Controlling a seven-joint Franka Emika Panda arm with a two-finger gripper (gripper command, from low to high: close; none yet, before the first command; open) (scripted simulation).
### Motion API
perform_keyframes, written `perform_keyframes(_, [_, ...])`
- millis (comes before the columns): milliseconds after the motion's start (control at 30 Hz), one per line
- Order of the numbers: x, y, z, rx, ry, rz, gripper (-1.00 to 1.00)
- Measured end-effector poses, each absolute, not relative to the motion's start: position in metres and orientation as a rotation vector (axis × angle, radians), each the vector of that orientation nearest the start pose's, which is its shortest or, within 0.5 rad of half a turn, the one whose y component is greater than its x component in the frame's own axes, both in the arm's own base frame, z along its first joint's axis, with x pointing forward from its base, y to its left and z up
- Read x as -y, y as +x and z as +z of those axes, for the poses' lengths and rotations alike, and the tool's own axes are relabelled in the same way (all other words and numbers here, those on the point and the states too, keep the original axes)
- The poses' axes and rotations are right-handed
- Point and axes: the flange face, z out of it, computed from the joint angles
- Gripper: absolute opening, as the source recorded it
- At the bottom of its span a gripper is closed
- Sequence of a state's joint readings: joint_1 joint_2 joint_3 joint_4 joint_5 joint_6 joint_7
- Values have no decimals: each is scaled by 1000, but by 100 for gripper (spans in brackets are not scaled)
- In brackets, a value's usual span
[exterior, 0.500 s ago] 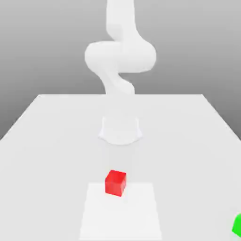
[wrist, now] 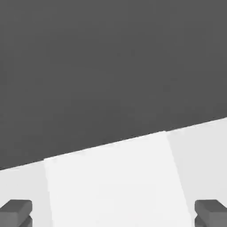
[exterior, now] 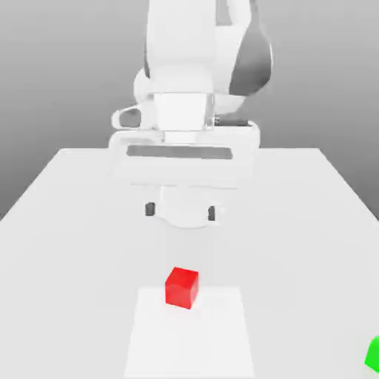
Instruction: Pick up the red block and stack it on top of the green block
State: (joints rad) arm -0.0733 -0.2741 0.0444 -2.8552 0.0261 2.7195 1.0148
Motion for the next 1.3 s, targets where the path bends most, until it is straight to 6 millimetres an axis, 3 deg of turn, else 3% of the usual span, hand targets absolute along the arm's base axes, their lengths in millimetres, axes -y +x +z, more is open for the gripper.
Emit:
perform_keyframes(100, [14, 341, 210, -1648, -2658, -40, 0])
perform_keyframes(267, [14, 331, 155, -1671, -2659, -1, 0])
perform_keyframes(300, [14, 330, 147, -1672, -2660, 0, -100])
perform_keyframes(533, [14, 330, 146, -1672, -2659, -2, -100])
perform_keyframes(800, [13, 331, 204, -1666, -2665, -2, -100])
perform_keyframes(833, [7, 338, 208, -1629, -2691, -3, -100])
perform_keyframes(1100, [-95, 414, 223, -1119, -2969, -14, -100])
perform_keyframes(1300, [-186, 454, 232, -740, -3084, -11, -100])
